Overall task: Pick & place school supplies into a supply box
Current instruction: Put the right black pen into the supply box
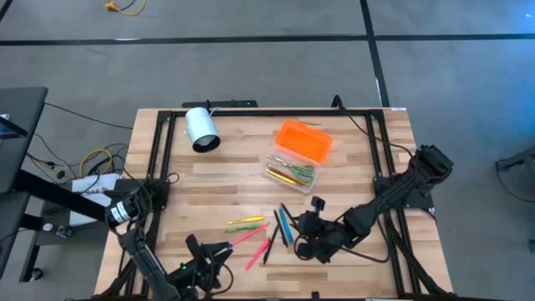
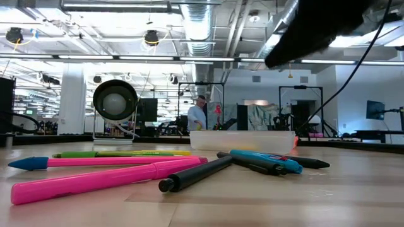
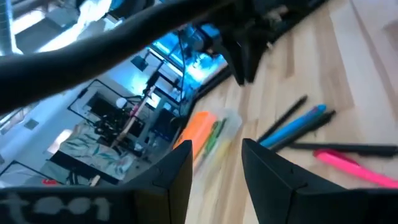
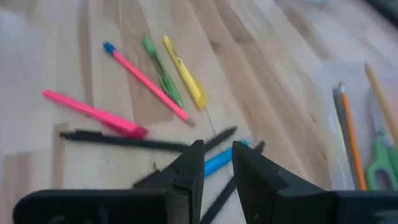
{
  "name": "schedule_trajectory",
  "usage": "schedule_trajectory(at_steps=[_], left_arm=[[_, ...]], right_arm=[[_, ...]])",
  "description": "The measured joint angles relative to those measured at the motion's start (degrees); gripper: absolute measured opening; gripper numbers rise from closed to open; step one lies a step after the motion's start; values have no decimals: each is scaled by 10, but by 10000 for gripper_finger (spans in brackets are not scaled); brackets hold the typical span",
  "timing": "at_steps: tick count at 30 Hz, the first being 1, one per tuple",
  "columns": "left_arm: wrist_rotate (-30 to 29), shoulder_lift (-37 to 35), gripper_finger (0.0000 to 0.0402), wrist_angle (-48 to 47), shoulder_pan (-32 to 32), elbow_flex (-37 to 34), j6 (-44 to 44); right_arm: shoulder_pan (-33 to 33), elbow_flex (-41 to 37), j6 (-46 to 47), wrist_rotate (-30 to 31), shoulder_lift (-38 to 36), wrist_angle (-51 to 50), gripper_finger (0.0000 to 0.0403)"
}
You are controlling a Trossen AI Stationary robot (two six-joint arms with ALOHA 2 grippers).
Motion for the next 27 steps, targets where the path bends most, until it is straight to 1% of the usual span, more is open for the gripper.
schedule_trajectory(at_steps=[5,8,11,13,18,19,24,27], left_arm=[[-50,1,132,12,-2,-34,-69],[-58,1,132,14,2,-43,-107],[-58,1,132,35,17,-42,-102],[-57,2,132,40,28,-32,-69],[-57,2,132,0,49,33,56],[-56,1,132,0,54,48,98],[-54,-1,132,3,80,129,369],[-37,-1,132,9,97,180,481]], right_arm=[[-4,-43,10,-7,0,51,77],[-4,-56,10,-7,0,74,77],[-4,-62,6,-6,0,77,77],[-4,-63,-6,-5,0,86,77],[-4,-64,-32,-5,0,97,77],[-4,-64,-34,-5,0,96,77],[1,-64,-38,-5,0,93,77],[5,-64,-50,-5,0,91,77]])
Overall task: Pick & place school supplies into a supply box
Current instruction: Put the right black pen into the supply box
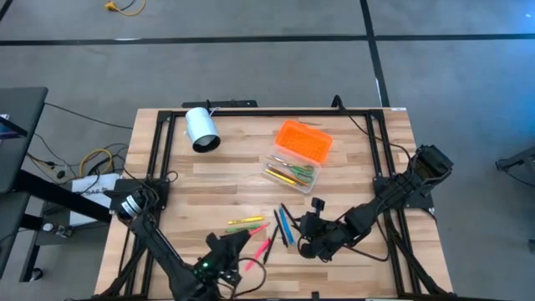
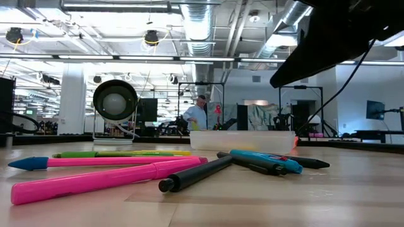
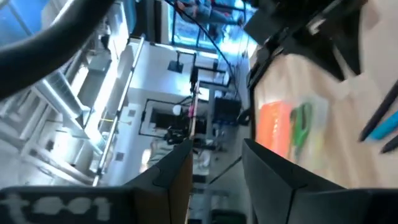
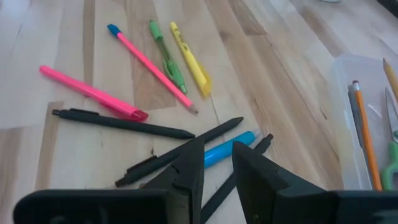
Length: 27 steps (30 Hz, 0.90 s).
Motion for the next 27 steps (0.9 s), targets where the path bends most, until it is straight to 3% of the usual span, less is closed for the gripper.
schedule_trajectory(at_steps=[12,16,22,27], left_arm=[[-6,0,132,75,75,209,340],[95,0,132,184,103,279,479],[332,-16,132,497,132,280,744],[484,-17,132,582,136,282,792]], right_arm=[[0,0,-31,0,0,-3,77],[0,0,-32,0,0,-12,77],[2,0,-32,0,0,-20,77],[9,0,-31,1,0,-21,77]])
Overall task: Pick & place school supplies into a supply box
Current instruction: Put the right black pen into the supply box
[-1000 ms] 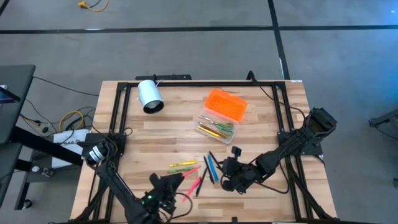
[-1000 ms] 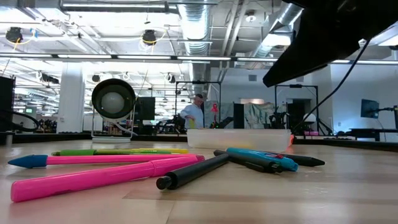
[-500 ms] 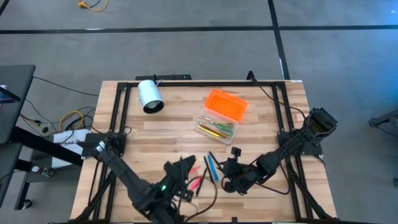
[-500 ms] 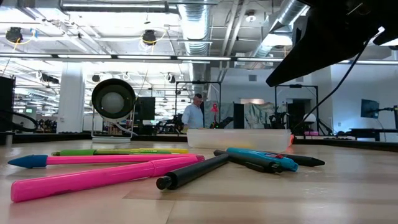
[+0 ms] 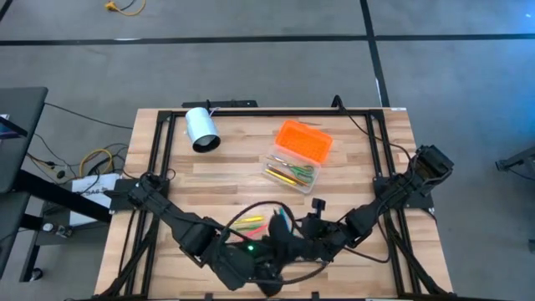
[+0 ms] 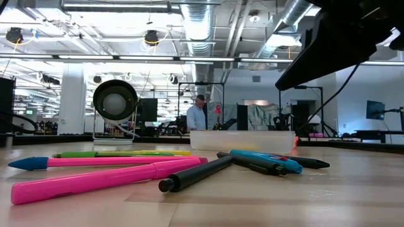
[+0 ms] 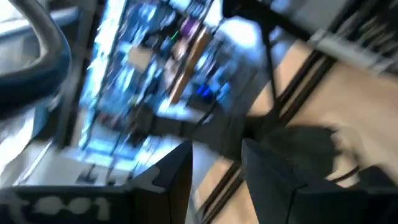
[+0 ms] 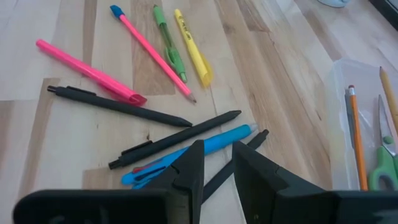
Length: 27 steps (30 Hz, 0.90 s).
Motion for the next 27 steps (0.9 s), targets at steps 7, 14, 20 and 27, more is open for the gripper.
schedule_trajectory(at_steps=[7,14,20,27], left_arm=[[229,0,132,-40,1,0,-96],[475,-1,132,-77,-5,-31,-183],[520,-1,132,-142,-25,-67,-202],[499,-8,122,-192,-18,-66,-243]], right_arm=[[13,0,5,0,0,0,77],[14,0,24,9,0,-1,77],[14,0,25,12,0,0,77],[12,0,25,16,0,0,77]])
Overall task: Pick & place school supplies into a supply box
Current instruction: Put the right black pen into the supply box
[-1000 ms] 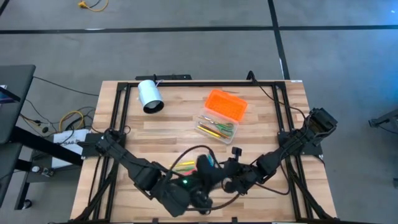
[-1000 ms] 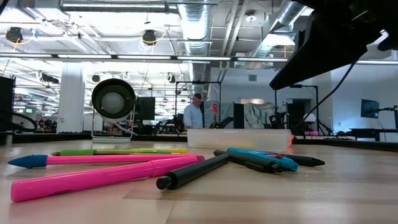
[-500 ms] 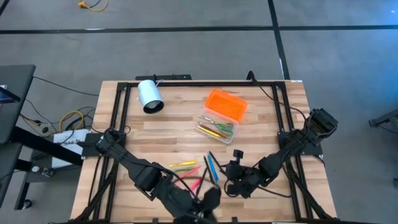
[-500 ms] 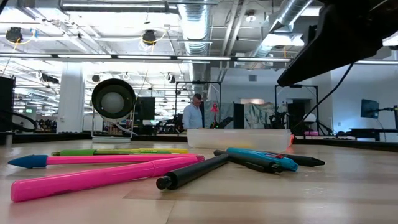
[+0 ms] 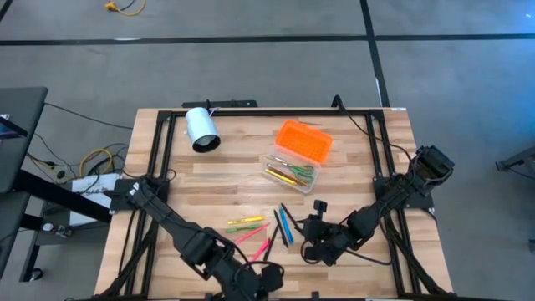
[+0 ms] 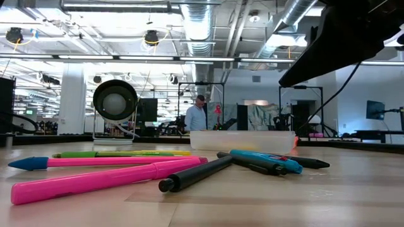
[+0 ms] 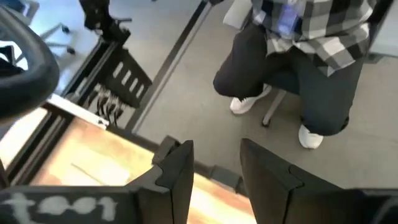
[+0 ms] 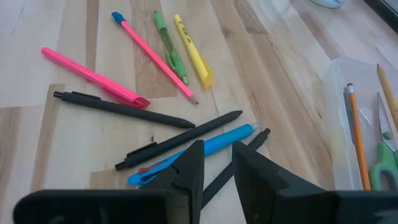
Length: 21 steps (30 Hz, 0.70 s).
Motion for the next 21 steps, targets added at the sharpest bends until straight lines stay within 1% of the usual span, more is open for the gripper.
schedule_trajectory(at_steps=[3,4,8,10,12,16,18,21], left_arm=[[17,0,113,0,7,-3,-6],[22,-2,110,9,11,-13,-11],[20,0,103,24,30,-75,-44],[25,0,101,50,44,-114,-63],[46,0,100,89,58,-156,-77],[99,0,100,139,82,-225,-102],[104,-1,100,147,93,-256,-117],[88,-1,100,131,107,-289,-136]], right_arm=[[0,0,10,2,0,0,77],[0,0,11,1,0,0,77],[6,0,11,1,0,0,77],[11,0,11,1,0,0,77],[15,0,11,1,0,0,77],[16,0,13,0,0,0,77],[16,0,21,-1,0,-1,77],[16,0,25,-1,0,-1,77]])
